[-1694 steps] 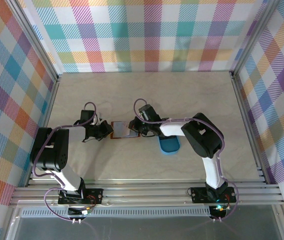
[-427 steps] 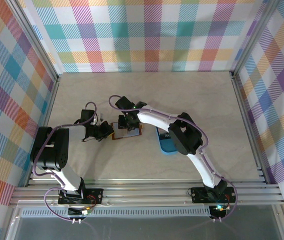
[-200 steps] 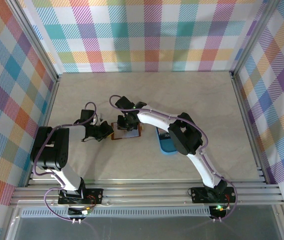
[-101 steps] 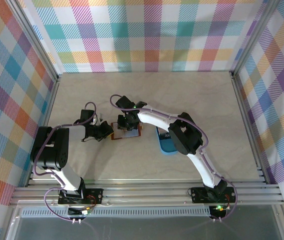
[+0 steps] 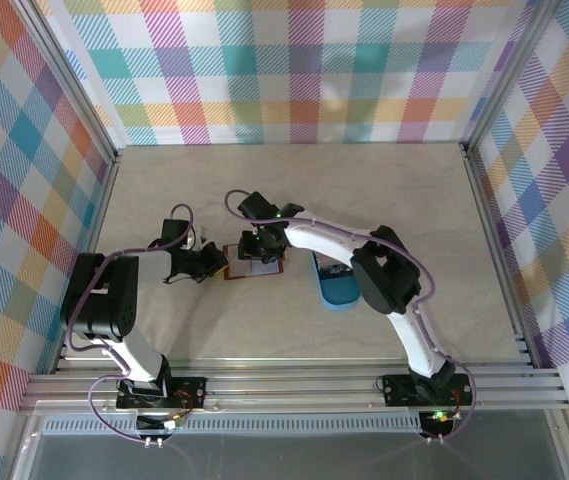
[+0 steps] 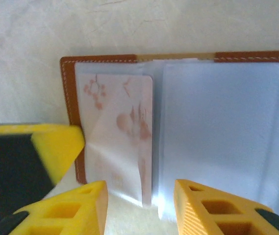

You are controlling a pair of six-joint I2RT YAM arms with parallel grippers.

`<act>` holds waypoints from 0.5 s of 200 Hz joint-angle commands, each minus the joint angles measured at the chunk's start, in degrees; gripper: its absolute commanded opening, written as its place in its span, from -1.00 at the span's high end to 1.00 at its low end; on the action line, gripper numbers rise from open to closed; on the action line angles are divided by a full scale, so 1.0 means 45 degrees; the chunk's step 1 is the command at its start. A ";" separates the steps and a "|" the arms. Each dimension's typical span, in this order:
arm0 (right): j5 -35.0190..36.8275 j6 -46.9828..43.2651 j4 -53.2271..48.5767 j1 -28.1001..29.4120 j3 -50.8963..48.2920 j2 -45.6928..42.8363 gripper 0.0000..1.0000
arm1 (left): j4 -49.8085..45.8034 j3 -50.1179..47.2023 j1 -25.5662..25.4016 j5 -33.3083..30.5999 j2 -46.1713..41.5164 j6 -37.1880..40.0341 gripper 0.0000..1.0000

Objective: Put the credit cards into the card holder

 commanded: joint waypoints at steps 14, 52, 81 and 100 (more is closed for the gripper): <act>0.0484 -0.1056 -0.0107 -0.0538 -0.1182 -0.1847 0.14 | -0.0072 -0.0111 -0.0044 0.0213 -0.0508 0.0028 0.86; 0.0287 -0.1330 0.0045 -0.0868 -0.1927 -0.2536 0.12 | -0.0110 -0.0082 -0.0038 0.0290 -0.1027 -0.0193 0.81; 0.0169 -0.1644 -0.0211 -0.0863 -0.1588 -0.2253 0.05 | -0.0273 -0.0052 -0.0039 0.0311 -0.1668 -0.0388 0.76; 0.0601 -0.1854 -0.0622 -0.0668 -0.1050 -0.1831 0.04 | -0.0496 -0.0033 -0.0038 0.0351 -0.1946 -0.0536 0.74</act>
